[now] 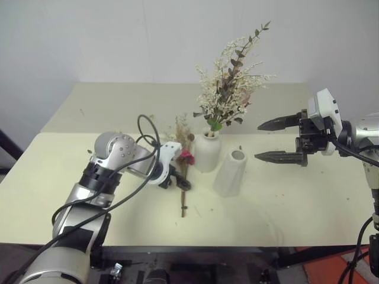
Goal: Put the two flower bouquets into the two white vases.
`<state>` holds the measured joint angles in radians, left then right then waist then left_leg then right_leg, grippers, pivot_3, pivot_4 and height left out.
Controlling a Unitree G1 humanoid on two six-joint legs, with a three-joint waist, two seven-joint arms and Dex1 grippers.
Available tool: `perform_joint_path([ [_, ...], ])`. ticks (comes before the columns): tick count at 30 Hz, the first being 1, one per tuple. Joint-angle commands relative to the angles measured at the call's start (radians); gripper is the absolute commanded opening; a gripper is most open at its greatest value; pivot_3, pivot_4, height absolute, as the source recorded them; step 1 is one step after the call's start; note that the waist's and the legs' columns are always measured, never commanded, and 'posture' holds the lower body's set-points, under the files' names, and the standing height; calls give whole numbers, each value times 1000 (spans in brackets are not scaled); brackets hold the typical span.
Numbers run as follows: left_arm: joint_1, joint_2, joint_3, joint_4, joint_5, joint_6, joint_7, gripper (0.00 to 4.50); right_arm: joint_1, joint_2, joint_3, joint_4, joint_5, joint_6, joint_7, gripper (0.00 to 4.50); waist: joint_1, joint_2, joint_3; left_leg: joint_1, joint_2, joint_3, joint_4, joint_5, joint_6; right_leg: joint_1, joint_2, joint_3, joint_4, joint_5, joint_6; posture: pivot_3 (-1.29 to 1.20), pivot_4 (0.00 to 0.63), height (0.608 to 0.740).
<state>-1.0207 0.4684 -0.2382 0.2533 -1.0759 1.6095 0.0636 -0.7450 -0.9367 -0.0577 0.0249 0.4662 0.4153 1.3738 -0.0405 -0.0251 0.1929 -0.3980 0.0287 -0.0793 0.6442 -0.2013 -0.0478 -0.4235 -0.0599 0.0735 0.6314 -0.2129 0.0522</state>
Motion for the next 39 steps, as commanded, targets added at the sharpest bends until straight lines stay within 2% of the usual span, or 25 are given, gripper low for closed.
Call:
perform_joint_path([
  [1, -30, -20, -26, 14, -43, 5, 44, 4451, -5, -29, -43, -37, 19, -16, 9, 4500, -1, 0, 0, 0, 0, 0, 0, 0, 0, 0, 0, 0, 0, 0, 0, 0, 150, 740],
  [2, -29, -26, -33, 20, -44, 5, 60, 4451, 0, -34, -45, -38, 21, -18, 19, 4500, -1, 0, 0, 0, 0, 0, 0, 0, 0, 0, 0, 0, 0, 0, 0, 0, 150, 740],
  [5, -27, -34, -41, 34, -43, 5, 92, 3843, 14, -49, -50, -37, 37, -30, 59, 4500, -2, 0, 0, 0, 0, 0, 0, 0, 0, 0, 0, 0, 0, 0, 0, 0, 150, 740],
  [11, -19, -1, -20, 44, -34, 5, 129, 1896, 30, -62, -61, -20, 50, -55, 105, 4500, -4, 0, 0, 1, 0, 0, 0, 0, 0, 0, 0, 0, 0, 0, 0, 0, 150, 740],
  [17, 0, 46, 92, 53, 14, 5, 196, 34, 28, -55, -55, 12, 39, -63, 103, 4500, -5, 0, 0, 1, 0, 0, 0, 0, 0, 0, 0, 0, 1, 0, 0, 0, 150, 740],
  [22, 36, 100, 215, -27, 34, 5, 224, 13, 49, -48, -70, 27, 38, -57, 68, 4500, -4, 0, 0, 0, 0, 0, 0, 0, 0, 0, 0, 0, 0, 0, -1, 0, 150, 740],
  [28, 142, 140, 382, -286, 75, -31, 163, 13, 92, -50, -94, 14, 53, -38, 35, 4500, -3, 0, 0, 0, 0, 0, 0, 0, 0, 0, 0, 0, 0, 4, -7, 0, 150, 740],
  [33, 297, 140, 510, -602, 117, -303, 33, 13, 152, -58, -123, -13, 63, -20, 7, 4500, -1, 0, 0, 0, 0, 0, 0, 0, -1, 0, 0, 0, 0, 5, -8, 0, 150, 740],
  [36, 319, 107, 610, -652, 66, -437, -87, 13, 192, -61, -138, -31, 63, -4, -12, 4500, 2, 0, 0, 0, 0, 0, 0, 0, -1, 0, 0, 0, 0, 5, -8, 0, 150, 740],
  [39, 310, 101, 626, -668, 44, -534, -215, 13, 224, -68, -148, -37, 61, 7, -30, 4500, 1, 0, 0, 1, 0, 1, 0, 0, -1, 1, 0, 0, -1, 5, -8, 0, 150, 740],
])
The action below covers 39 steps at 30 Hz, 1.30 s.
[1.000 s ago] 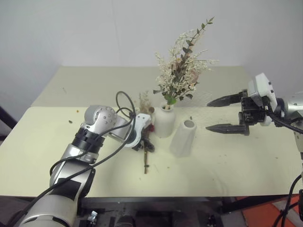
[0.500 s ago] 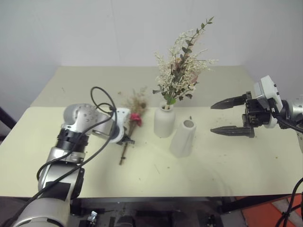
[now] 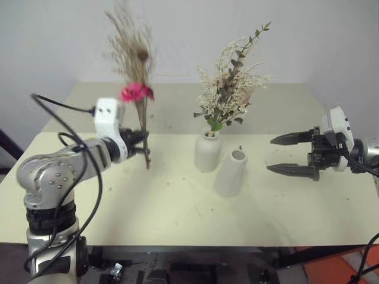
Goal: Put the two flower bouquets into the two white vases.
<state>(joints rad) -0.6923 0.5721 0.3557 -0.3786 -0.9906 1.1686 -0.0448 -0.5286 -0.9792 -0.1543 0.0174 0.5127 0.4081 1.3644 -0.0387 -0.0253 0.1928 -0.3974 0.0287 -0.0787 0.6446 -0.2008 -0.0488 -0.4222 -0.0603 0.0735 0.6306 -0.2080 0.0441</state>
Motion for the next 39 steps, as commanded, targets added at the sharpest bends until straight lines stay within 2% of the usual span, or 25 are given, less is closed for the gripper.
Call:
perform_joint_path([
  [1, -28, -7, 33, -31, -56, -116, -146, 13, 17, -27, -56, -31, 16, 17, -27, 4500, 0, 0, 0, 0, 0, 0, 0, 0, 0, 0, 0, 0, 0, 0, 0, 0, 150, 740],
  [8, -96, -59, 8, 37, -190, -185, -353, 13, 94, -28, -90, -65, 24, 38, -72, 4500, -2, 0, 0, 0, 0, 0, 0, 0, 0, 0, 0, 0, 0, -1, 1, 0, 150, 740],
  [10, -107, -65, -40, 44, -171, -208, -425, 13, 107, -25, -97, -77, 29, 43, -84, 4500, -4, 0, 0, 0, 0, 0, 0, 0, 0, 0, 0, 0, 0, -1, 1, 0, 150, 740],
  [18, -157, -117, -240, 103, -12, -336, -636, 13, 146, -20, -122, -124, 48, 61, -132, 4500, -6, 0, 0, 0, 0, 0, 0, 0, 0, 1, 1, 0, 0, -4, 7, 0, 150, 740],
  [25, -160, -220, -398, 173, 219, -554, -725, 13, 195, -21, -163, -168, 67, 81, -166, 4500, -1, 0, 0, 0, 0, 0, 1, 0, 1, 1, 1, 1, 0, -4, 7, 0, 150, 740],
  [30, -162, -294, -460, 237, 348, -679, -740, 13, 228, -22, -185, -194, 80, 91, -183, 4500, -2, 0, 0, 0, 0, 0, 1, 0, 1, 1, 1, 1, 0, -4, 7, 0, 150, 740],
  [39, -179, -380, -496, 353, 472, -772, -735, 13, 254, -16, -202, -225, 95, 104, -209, 4500, -1, 0, 0, 0, 0, 0, 1, 0, 1, 1, 1, 1, -1, -5, 8, 0, 150, 740],
])
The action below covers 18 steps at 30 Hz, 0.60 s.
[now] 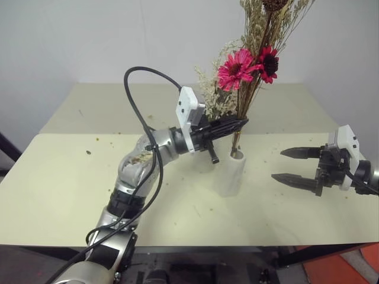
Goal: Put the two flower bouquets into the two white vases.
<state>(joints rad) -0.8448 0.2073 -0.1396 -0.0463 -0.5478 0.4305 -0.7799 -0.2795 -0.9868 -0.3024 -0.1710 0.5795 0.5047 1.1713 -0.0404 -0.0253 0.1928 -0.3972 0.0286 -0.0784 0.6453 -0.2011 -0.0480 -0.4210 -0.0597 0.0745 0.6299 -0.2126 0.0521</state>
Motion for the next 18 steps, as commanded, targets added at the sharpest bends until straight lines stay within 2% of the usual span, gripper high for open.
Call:
perform_joint_path([
  [1, -29, -21, -3, 31, 39, -42, -2, 13, 9, -9, -56, -39, 30, 8, -18, 4500, 1, 0, 0, 0, 0, 0, 0, 0, 0, 0, 0, 0, 0, 0, 0, 0, 150, 740],
  [18, 16, -46, -26, 14, 73, -23, -32, 13, 27, -11, -62, -53, 48, 8, -43, 4500, -1, 0, 0, 0, 0, 0, 0, 0, 0, 0, 0, 0, 0, 0, 0, 0, 150, 740],
])
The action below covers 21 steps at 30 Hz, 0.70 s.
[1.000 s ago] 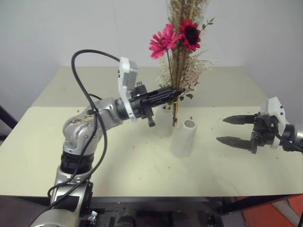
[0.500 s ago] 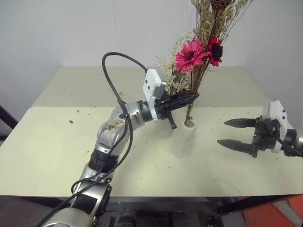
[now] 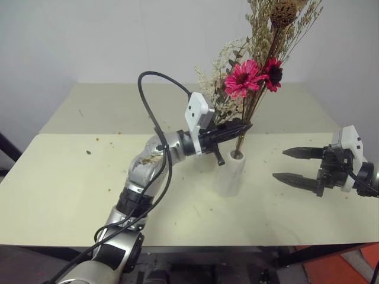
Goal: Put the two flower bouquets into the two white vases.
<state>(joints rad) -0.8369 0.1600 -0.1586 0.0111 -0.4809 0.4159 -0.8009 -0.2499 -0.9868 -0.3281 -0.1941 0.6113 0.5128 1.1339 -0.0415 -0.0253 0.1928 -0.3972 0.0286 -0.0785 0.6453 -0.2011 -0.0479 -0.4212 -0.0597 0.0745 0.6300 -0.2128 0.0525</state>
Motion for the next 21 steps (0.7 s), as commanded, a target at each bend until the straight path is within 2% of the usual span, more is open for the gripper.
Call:
perform_joint_path([
  [1, 14, 4, -10, -46, 11, -7, -13, 13, -3, -11, -37, -30, 17, 0, -6, 4500, 0, 0, 0, 0, 0, 0, 0, 0, 0, 0, 0, 0, 0, 0, 0, 0, 150, 740],
  [5, 29, 22, -23, -53, 23, 4, -23, 13, -4, -12, -36, -27, 16, -2, -5, 4500, 0, 0, 0, 0, 0, 0, 0, 0, 0, 0, 0, 0, 0, 0, 0, 0, 150, 740],
  [14, 66, 91, -24, -105, 18, 65, -51, 2777, -17, -10, -24, -15, 11, -8, -1, 4500, -1, 0, 0, 0, 0, 0, 0, 0, 0, 0, 0, 0, 0, 0, 0, 0, 150, 740],
  [19, 121, 186, 5, -184, -4, 123, -73, 4277, -33, -9, -7, -1, 4, -14, 4, 4500, -5, 0, 0, 0, 0, 0, 0, 0, 0, 0, 0, 0, 0, 0, 0, 0, 150, 740],
  [21, 147, 228, 35, -221, -29, 152, -75, 4277, -40, -10, -2, 6, 0, -17, 8, 4500, -4, 0, 0, 1, 1, 0, 0, 0, 0, 0, 0, 0, 1, 0, 0, 0, 150, 740],
])
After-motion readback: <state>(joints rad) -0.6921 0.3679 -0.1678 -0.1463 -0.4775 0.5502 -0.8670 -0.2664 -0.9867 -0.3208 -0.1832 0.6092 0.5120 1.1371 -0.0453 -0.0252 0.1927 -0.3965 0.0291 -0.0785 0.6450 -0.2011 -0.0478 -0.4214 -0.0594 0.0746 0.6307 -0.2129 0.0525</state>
